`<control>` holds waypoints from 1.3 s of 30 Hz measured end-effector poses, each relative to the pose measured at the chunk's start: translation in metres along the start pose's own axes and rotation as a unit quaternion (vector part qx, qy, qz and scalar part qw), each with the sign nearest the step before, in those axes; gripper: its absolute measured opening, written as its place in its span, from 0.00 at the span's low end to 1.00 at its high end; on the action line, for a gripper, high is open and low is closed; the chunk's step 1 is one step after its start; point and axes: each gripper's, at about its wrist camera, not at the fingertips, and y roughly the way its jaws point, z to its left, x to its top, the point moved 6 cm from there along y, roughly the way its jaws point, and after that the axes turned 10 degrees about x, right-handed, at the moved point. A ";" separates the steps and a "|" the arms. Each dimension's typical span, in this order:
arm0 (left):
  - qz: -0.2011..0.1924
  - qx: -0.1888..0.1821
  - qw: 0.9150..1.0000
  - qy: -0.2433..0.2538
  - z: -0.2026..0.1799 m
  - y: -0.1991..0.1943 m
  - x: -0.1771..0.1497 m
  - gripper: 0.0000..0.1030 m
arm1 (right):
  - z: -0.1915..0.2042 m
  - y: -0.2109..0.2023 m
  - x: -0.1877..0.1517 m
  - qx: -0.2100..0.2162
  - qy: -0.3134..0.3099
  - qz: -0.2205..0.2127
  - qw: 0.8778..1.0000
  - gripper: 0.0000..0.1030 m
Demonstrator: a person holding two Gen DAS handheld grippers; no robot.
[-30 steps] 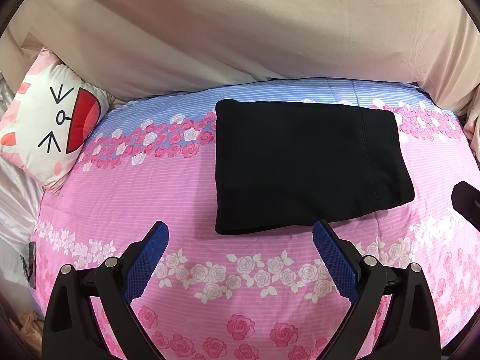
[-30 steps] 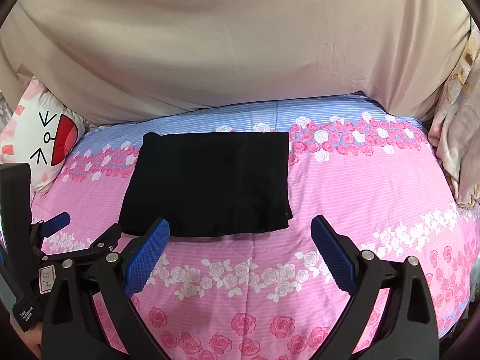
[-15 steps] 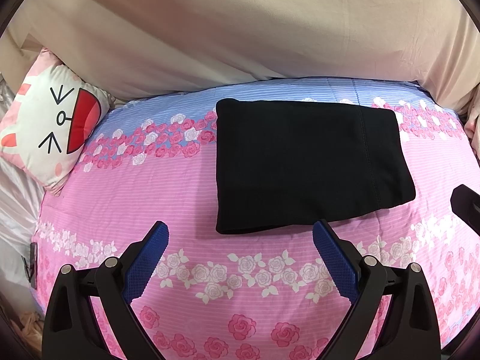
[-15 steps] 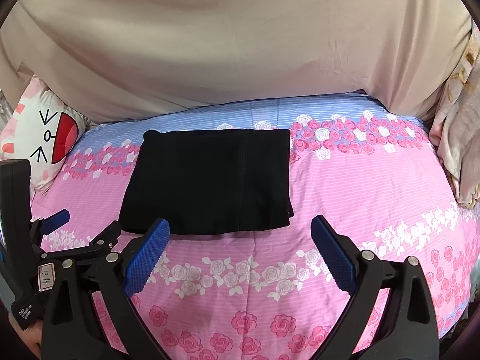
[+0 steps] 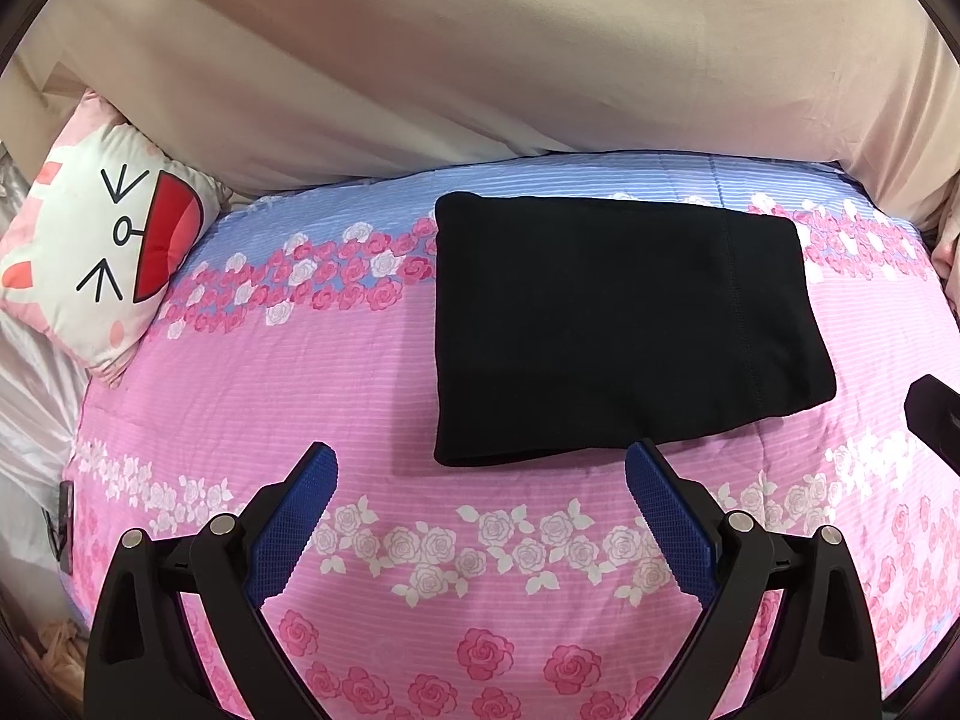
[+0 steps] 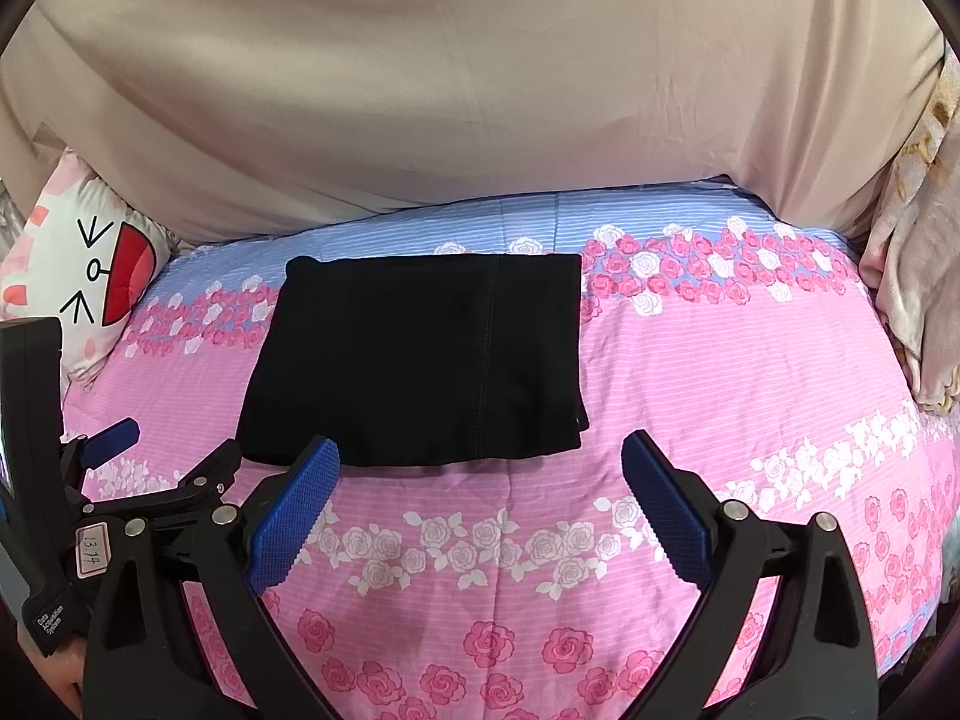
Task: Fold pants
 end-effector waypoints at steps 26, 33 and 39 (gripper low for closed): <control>0.020 0.002 1.000 0.007 0.002 0.024 -0.005 0.92 | -0.032 0.023 -0.012 -0.015 0.031 0.032 0.999 0.91; 0.015 -0.003 1.000 0.019 0.000 0.033 0.001 0.92 | -0.031 0.028 -0.003 0.002 0.013 0.030 0.999 0.91; 0.015 -0.014 1.000 -0.003 0.002 0.040 0.008 0.92 | -0.046 0.039 0.012 0.034 0.045 0.029 0.998 0.91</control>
